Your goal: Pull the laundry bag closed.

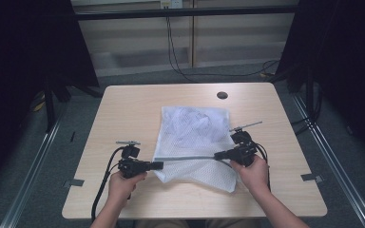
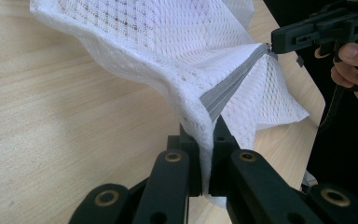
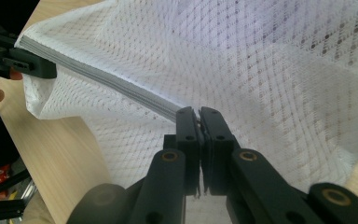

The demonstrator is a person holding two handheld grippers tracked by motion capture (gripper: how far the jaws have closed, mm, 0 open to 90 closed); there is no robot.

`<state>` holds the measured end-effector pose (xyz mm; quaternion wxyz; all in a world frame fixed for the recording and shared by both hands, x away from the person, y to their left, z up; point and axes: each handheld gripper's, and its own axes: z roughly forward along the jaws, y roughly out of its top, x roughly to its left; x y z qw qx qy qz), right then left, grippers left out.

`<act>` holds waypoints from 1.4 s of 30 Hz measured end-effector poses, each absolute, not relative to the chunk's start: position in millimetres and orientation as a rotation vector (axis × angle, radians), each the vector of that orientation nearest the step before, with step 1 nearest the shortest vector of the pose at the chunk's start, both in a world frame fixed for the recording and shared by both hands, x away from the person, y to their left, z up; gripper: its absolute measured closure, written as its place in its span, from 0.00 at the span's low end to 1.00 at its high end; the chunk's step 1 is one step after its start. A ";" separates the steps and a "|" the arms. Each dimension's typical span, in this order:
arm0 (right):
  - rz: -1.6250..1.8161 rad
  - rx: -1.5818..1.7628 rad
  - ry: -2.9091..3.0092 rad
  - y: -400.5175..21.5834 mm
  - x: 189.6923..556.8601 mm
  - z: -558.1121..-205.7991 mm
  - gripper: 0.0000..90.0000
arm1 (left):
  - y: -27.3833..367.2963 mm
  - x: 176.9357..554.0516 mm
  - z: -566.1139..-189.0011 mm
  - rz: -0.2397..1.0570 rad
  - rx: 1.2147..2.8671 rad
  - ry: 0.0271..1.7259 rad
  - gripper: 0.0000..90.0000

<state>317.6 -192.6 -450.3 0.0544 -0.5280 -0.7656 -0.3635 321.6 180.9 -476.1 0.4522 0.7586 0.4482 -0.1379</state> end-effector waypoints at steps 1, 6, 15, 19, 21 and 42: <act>-1.094 -1.613 -2.333 -192.9 317.4 -450.3 0.96 | 181.9 322.0 -476.1 -0.333 1.879 1.106 0.98; -1.090 -1.629 -2.327 -198.0 317.2 -450.3 0.96 | 181.9 321.8 -476.3 -0.335 1.875 1.108 0.98; -1.093 -1.643 -2.321 -207.3 315.0 -450.4 0.96 | 182.4 322.2 -476.5 -0.330 1.877 1.113 0.98; -1.096 -1.638 -2.323 -208.7 314.3 -450.7 0.96 | 181.8 321.9 -476.5 -0.335 1.875 1.114 0.98; -1.098 -1.639 -2.322 -208.6 314.4 -450.6 0.96 | 181.9 321.9 -476.4 -0.332 1.876 1.115 0.98; -1.101 -1.653 -2.317 -212.9 313.3 -450.4 0.96 | 182.3 321.7 -475.8 -0.335 1.875 1.108 0.98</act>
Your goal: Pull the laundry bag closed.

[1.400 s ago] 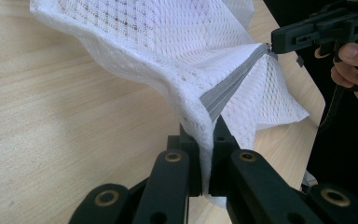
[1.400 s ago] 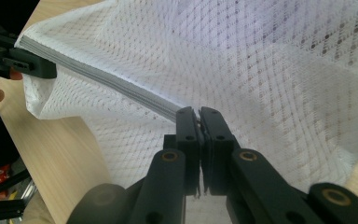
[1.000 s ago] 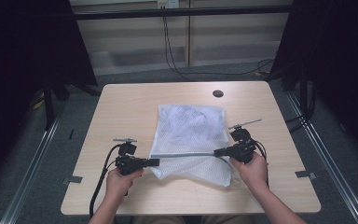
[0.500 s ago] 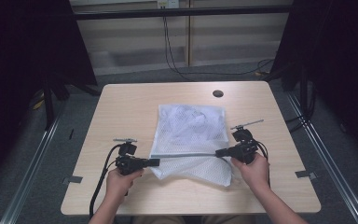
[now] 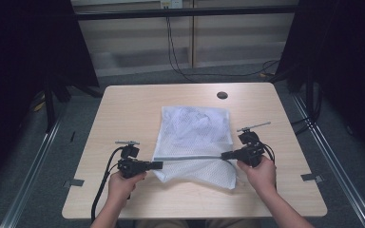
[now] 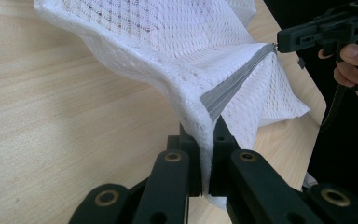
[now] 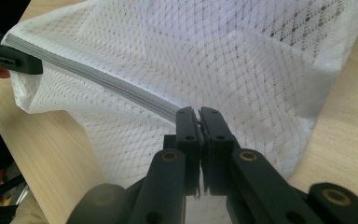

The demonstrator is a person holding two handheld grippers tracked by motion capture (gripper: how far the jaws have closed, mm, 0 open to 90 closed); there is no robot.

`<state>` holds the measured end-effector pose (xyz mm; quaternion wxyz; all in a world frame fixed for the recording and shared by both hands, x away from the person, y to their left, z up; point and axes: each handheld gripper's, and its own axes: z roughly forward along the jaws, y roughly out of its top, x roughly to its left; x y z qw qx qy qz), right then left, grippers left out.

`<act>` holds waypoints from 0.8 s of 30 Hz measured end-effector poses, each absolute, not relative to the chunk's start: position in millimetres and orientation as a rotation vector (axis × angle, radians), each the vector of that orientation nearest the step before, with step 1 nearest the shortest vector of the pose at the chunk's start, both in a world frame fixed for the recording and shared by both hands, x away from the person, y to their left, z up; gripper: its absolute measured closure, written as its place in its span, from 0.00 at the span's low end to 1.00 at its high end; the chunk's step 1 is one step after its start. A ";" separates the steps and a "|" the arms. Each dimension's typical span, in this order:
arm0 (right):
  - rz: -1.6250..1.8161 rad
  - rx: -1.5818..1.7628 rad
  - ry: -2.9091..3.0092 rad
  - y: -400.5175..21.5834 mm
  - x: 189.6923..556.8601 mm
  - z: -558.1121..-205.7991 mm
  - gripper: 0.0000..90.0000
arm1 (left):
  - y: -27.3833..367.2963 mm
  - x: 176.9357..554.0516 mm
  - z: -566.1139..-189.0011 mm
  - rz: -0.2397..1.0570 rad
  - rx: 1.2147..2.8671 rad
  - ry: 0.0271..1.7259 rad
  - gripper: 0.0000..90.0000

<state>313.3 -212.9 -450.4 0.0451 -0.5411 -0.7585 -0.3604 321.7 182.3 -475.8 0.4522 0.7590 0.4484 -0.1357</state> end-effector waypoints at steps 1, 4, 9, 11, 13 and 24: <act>-1.102 -1.652 -2.320 -213.0 313.3 -450.3 0.96 | 182.3 321.7 -475.8 -0.336 1.874 1.107 0.98; -1.101 -1.651 -2.320 -213.2 313.2 -450.3 0.96 | 182.3 321.8 -475.9 -0.334 1.877 1.107 0.98; -1.100 -1.649 -2.320 -213.3 313.3 -450.3 0.96 | 182.1 321.6 -476.0 -0.331 1.877 1.114 0.98; -1.099 -1.648 -2.319 -213.1 313.3 -450.5 0.96 | 182.1 321.5 -475.9 -0.331 1.877 1.114 0.98; -1.094 -1.652 -2.322 -213.3 313.3 -450.4 0.96 | 182.9 321.7 -475.8 -0.325 1.878 1.117 0.98; -1.072 -1.684 -2.324 -222.0 312.7 -451.5 0.96 | 186.6 322.1 -474.1 -0.319 1.864 1.129 0.98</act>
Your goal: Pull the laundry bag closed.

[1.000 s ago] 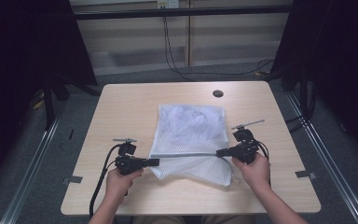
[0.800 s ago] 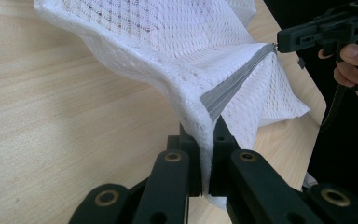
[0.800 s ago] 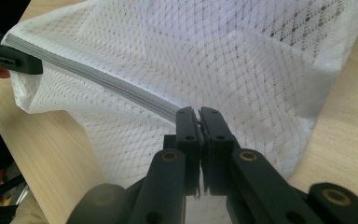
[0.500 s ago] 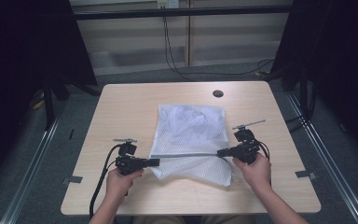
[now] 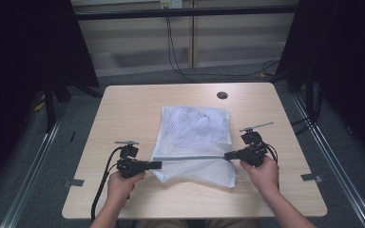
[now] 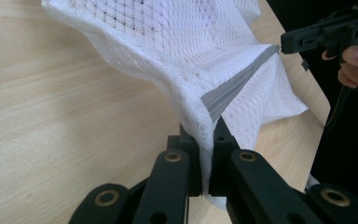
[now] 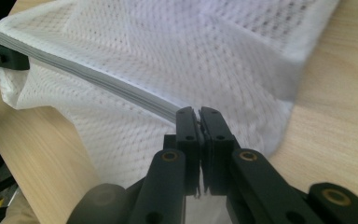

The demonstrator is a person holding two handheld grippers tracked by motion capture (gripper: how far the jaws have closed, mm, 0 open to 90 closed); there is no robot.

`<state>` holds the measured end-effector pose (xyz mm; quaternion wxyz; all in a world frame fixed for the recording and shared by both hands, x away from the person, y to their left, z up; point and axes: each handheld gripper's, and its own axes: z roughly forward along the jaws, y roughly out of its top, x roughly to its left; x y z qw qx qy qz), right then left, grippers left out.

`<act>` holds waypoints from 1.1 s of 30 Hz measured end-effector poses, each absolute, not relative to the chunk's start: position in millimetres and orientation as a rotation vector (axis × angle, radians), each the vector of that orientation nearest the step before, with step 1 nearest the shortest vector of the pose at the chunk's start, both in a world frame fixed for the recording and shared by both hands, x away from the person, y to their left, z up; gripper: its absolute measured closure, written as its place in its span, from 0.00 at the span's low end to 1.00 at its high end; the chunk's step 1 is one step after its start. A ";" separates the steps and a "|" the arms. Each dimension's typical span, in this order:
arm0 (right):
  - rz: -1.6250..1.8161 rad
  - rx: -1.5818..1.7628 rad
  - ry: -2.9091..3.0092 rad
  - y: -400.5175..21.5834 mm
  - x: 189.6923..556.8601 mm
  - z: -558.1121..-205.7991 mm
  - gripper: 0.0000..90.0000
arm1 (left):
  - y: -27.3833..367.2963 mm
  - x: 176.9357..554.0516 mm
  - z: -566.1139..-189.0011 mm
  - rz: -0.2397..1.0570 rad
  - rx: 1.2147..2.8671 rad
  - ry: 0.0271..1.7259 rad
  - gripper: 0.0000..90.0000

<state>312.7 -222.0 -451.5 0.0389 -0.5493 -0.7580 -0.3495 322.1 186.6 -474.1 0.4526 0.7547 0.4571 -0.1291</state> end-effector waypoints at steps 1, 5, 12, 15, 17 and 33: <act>-1.073 -1.691 -2.322 -224.1 312.4 -452.0 0.96 | 187.3 322.4 -474.2 -0.314 1.867 1.128 0.98; -1.075 -1.707 -2.316 -230.1 311.5 -452.1 0.96 | 186.3 322.9 -475.7 -0.319 1.879 1.124 0.98; -1.082 -1.730 -2.320 -238.8 310.7 -449.0 0.96 | 187.8 322.3 -474.5 -0.316 1.863 1.133 0.98; -1.088 -1.736 -2.316 -241.6 310.4 -448.9 0.96 | 187.2 321.7 -474.5 -0.315 1.869 1.131 0.98; -1.083 -1.744 -2.314 -242.1 310.2 -449.4 0.96 | 187.3 321.8 -474.5 -0.317 1.868 1.131 0.98; -1.110 -1.765 -2.372 -242.1 303.8 -450.2 0.95 | 190.3 322.0 -471.7 -0.304 1.860 1.096 0.72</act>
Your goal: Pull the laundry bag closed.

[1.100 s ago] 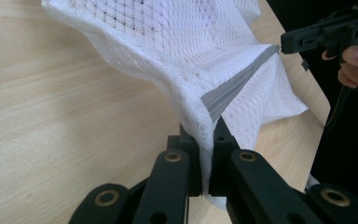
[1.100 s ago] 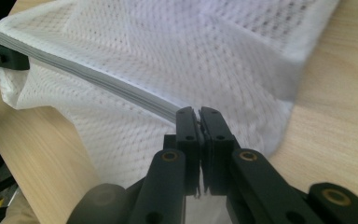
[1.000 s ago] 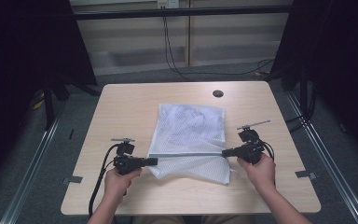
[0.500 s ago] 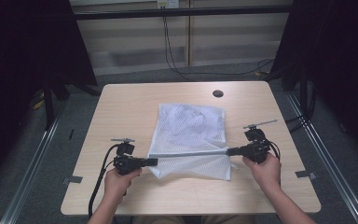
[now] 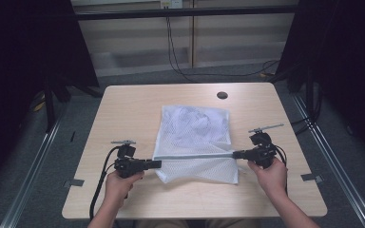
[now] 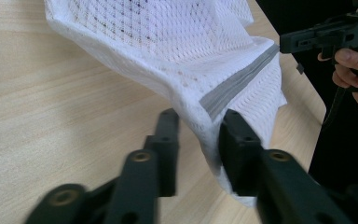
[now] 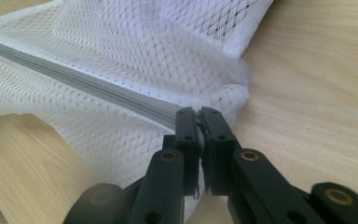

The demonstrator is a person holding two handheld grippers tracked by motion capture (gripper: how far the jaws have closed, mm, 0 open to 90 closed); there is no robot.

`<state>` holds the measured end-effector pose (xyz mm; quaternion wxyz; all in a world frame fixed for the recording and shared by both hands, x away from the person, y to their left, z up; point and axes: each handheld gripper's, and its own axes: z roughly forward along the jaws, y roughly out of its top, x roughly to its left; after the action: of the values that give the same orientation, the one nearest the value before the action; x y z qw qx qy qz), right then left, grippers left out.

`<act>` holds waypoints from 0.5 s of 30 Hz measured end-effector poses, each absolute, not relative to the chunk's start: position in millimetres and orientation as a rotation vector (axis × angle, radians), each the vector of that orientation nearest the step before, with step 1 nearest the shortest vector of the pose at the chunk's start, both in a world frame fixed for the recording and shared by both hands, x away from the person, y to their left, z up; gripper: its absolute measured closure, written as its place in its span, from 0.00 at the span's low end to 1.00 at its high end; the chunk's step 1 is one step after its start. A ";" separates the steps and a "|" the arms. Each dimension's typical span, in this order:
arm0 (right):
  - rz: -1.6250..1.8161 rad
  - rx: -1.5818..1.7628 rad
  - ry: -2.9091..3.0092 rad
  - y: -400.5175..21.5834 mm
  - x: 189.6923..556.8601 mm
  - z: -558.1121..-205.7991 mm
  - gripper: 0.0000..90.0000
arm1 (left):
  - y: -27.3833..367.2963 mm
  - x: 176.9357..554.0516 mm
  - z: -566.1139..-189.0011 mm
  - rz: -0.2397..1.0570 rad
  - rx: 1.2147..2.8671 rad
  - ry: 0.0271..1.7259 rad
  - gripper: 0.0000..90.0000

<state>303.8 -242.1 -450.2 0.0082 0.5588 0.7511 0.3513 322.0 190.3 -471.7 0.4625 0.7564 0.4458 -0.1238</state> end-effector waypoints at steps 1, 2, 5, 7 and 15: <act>1.101 1.747 2.345 -242.7 303.4 -450.1 0.93 | 189.6 321.9 -471.5 -0.301 1.867 1.096 0.65; 1.105 1.746 2.338 -242.9 302.7 -450.0 0.91 | 189.4 322.2 -471.6 -0.294 1.882 1.088 0.62; 1.087 1.751 2.315 -243.8 300.6 -448.0 0.79 | 189.0 322.4 -470.1 -0.239 1.939 1.100 0.49; 1.074 1.745 2.310 -245.4 300.2 -447.3 0.73 | 189.3 321.9 -468.1 -0.218 1.942 1.106 0.46; 1.044 1.708 2.276 -250.6 297.2 -445.0 0.55 | 190.5 321.0 -462.6 -0.086 2.001 1.104 0.30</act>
<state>297.2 -250.6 -445.0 0.0553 0.5627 0.7497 0.3439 321.0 190.5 -462.6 0.4145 0.7962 0.4395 -0.0341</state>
